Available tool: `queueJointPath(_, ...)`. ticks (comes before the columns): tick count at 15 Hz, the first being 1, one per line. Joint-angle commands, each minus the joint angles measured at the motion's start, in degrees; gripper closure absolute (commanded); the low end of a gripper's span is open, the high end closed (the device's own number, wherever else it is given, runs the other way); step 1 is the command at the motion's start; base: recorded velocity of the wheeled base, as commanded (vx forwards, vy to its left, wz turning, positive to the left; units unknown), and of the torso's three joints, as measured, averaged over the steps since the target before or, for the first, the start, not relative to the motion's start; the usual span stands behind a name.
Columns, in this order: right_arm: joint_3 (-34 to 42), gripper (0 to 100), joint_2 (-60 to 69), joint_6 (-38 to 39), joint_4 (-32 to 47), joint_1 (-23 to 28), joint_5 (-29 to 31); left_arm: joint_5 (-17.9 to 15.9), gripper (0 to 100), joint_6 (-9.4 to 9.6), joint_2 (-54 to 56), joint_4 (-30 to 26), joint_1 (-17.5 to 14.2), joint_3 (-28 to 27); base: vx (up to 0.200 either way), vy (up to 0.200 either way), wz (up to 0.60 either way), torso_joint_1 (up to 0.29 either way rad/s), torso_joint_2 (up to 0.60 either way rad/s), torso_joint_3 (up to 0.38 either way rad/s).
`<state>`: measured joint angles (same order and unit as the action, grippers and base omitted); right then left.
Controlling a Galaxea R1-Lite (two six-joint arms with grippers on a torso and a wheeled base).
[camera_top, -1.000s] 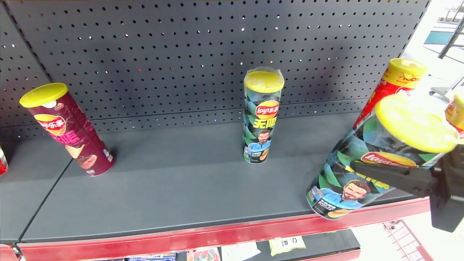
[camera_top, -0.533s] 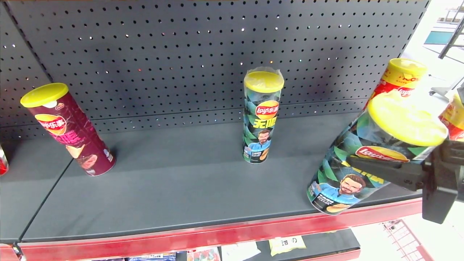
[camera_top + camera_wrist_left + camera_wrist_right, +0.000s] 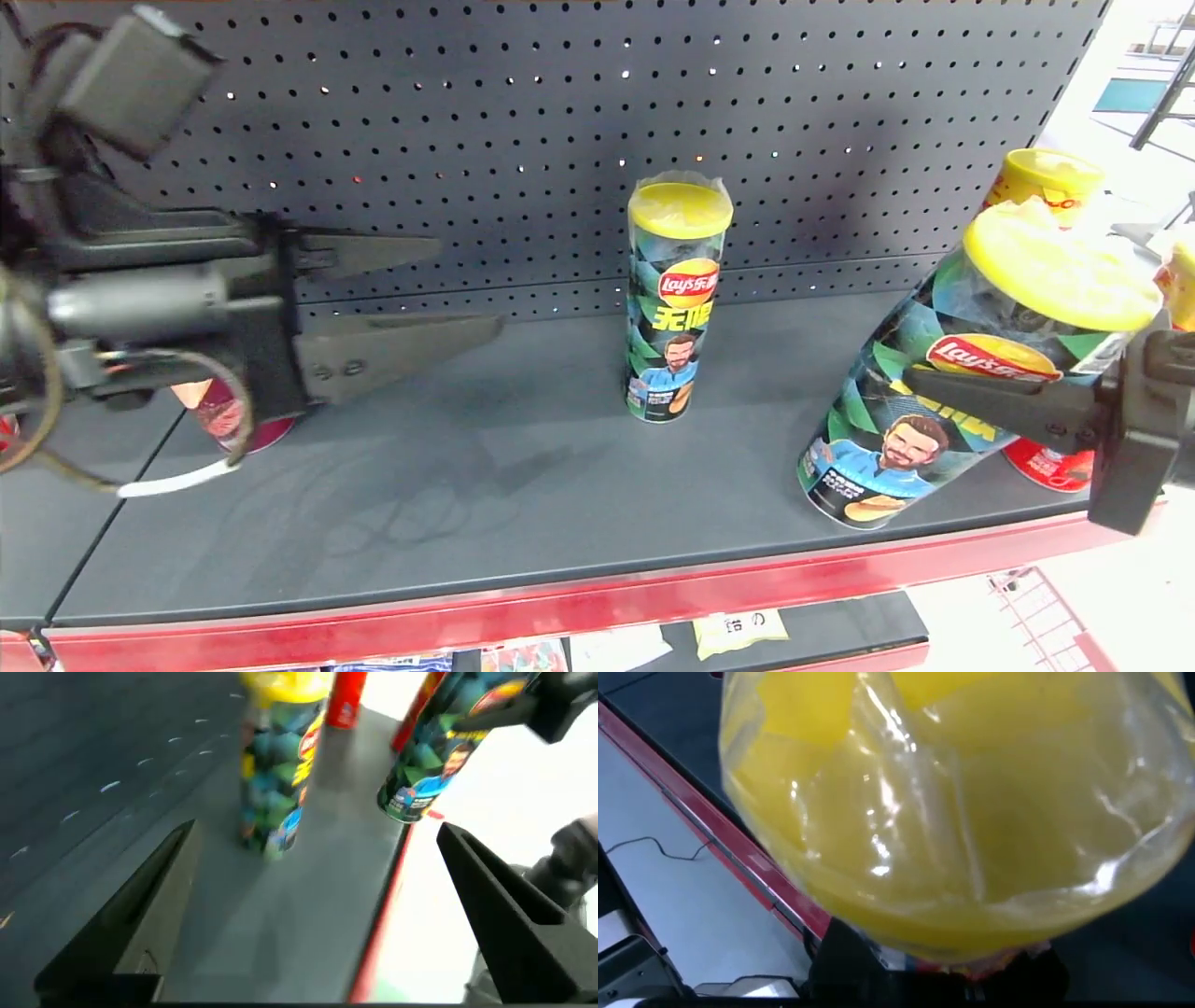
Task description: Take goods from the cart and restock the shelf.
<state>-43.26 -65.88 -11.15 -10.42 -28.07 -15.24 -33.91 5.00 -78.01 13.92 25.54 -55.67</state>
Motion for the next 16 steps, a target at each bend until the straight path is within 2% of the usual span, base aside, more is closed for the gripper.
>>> queueJointPath(1,0.0,100,-0.3,0.3,0.0,0.8,-0.1,-1.2,0,4.14,-15.0,2.5,3.6,-5.2,0.000,0.000,0.00,0.000,0.00,0.000)
queueJointPath(3,0.1,100,-0.2,1.3,0.0,1.4,0.0,-1.0,0,4.23,-17.3,2.6,5.0,-7.3,0.000,0.000,0.00,0.000,0.00,0.000)
queueJointPath(5,0.0,100,-0.2,1.9,0.0,2.8,-0.1,-0.5,0,4.41,-22.8,3.7,6.5,-13.0,0.000,0.000,0.00,0.000,0.00,0.000)
queueJointPath(7,0.1,100,-0.1,1.9,0.0,3.1,-0.1,0.3,0,4.49,-26.1,4.2,6.6,-17.4,0.000,0.000,0.00,0.000,0.00,0.000)
queueJointPath(9,0.1,100,-0.2,1.9,0.0,3.1,-0.1,1.2,0,5.64,-27.9,4.2,6.5,-20.0,0.000,0.000,0.00,0.000,0.00,0.000)
queueJointPath(12,0.3,100,-0.2,1.9,0.0,3.1,-0.1,1.2,0,6.16,-29.8,4.2,6.6,-22.9,0.000,0.000,0.00,0.000,0.00,0.000)
queueJointPath(14,0.3,100,-0.2,1.9,0.0,3.1,-0.1,1.0,0,8.98,-31.7,4.2,6.6,-24.5,0.000,0.000,0.00,0.000,0.00,0.000)
queueJointPath(16,0.4,100,-0.2,1.9,0.0,3.3,-0.1,0.9,0,9.68,-32.6,4.3,6.7,-25.5,0.000,0.000,0.00,0.000,0.00,0.000)
